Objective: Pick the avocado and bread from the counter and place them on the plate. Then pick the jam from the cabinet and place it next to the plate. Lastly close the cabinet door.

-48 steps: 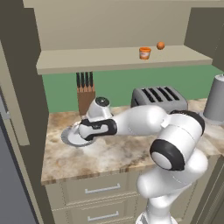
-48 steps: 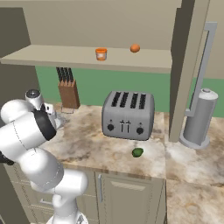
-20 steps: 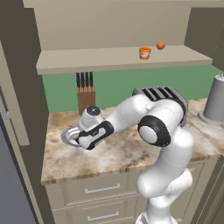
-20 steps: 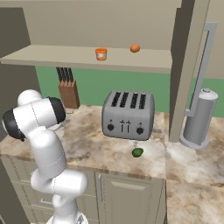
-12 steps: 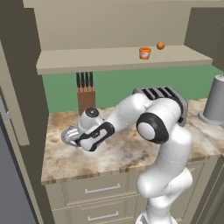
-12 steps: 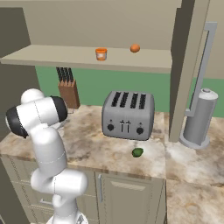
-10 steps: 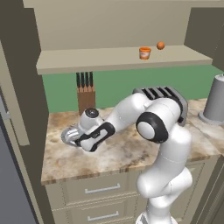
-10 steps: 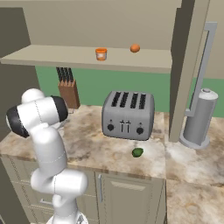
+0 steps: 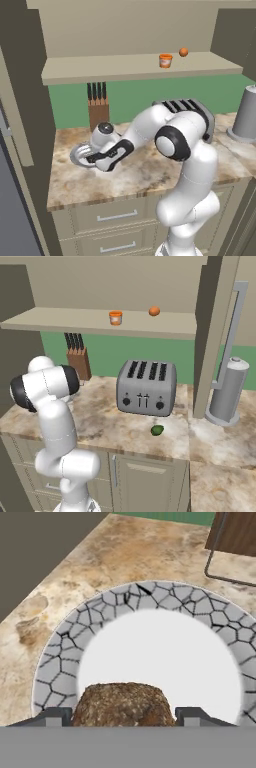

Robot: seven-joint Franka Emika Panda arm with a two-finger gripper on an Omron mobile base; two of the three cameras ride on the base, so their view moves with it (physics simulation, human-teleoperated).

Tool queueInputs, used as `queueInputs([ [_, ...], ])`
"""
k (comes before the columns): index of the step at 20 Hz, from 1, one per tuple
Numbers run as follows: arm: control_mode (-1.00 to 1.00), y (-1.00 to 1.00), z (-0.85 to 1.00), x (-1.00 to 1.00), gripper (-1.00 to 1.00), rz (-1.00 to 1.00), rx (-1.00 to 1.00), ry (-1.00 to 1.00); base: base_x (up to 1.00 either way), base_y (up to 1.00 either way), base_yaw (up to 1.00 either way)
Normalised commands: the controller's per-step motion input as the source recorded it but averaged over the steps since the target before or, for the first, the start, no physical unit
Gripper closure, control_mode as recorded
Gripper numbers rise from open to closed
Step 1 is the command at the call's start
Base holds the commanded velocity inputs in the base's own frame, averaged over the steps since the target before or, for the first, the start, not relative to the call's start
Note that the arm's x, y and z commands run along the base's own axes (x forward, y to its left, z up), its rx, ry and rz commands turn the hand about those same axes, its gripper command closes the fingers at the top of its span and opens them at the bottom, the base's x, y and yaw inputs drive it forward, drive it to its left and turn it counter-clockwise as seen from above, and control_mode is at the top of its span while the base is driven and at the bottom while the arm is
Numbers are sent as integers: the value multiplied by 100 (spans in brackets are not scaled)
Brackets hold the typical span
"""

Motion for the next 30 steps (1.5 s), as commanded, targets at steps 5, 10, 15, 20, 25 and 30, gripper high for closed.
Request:
queueInputs([
  [5,-100,0,0,26,-100,0,0,-28,0,0,0],
  [10,-100,6,6,1,-100,0,0,-9,0,0,0],
  [15,-100,1,42,-34,-100,-5,0,-10,0,0,0],
  [20,-100,0,82,-35,-100,-16,0,-12,0,0,0],
  [25,-100,-4,73,-52,-100,-13,4,-8,0,0,0],
  [30,-100,-28,92,-62,-100,-9,13,-2,0,0,0],
])
